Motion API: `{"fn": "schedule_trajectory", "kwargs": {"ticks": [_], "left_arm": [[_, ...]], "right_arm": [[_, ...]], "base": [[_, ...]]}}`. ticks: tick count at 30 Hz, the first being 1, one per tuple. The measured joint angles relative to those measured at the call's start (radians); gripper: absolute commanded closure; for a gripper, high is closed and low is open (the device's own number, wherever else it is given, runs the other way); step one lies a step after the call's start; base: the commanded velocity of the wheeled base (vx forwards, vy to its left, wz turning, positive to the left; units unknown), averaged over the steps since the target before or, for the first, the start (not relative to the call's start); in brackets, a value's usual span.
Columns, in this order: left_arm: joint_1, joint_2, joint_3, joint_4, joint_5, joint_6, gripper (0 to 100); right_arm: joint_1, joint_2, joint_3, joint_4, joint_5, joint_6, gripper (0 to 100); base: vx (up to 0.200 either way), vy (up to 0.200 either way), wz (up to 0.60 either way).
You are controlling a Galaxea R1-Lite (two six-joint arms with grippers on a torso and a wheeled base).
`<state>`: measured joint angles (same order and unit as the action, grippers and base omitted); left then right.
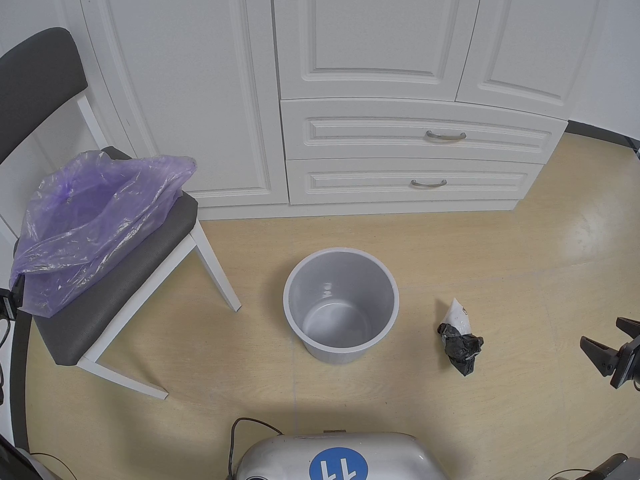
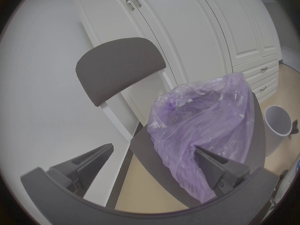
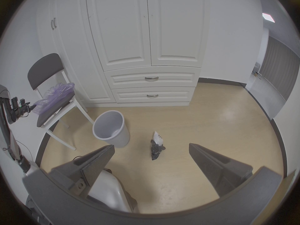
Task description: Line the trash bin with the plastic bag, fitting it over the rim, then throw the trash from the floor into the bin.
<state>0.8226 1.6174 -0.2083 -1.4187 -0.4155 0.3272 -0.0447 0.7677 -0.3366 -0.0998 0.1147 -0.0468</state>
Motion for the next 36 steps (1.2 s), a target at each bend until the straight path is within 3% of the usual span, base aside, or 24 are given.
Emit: {"fn": "schedule_trajectory", "kwargs": {"ticks": [10,11,27,36], "left_arm": [[0.001,0.06,0.004,-0.11,0.0,-0.001,0],[0.002,0.065,0.004,-0.111,0.0,-0.001,100],[0.001,0.056,0.022,-0.112,-0.005,-0.024,100],[-0.002,-0.058,0.045,-0.102,-0.005,-0.082,100]], "right_arm": [[0.046,-0.018,0.007,0.0,0.0,0.001,0],[0.047,-0.02,0.007,0.0,0.0,0.001,0],[0.062,-0.035,0.007,0.001,-0.001,0.001,0],[0.108,-0.076,-0.003,0.004,-0.01,-0.001,0]], "base": [[0.0,0.0,0.0],[0.0,0.0,0.0],[0.0,0.0,0.0],[0.0,0.0,0.0]]}}
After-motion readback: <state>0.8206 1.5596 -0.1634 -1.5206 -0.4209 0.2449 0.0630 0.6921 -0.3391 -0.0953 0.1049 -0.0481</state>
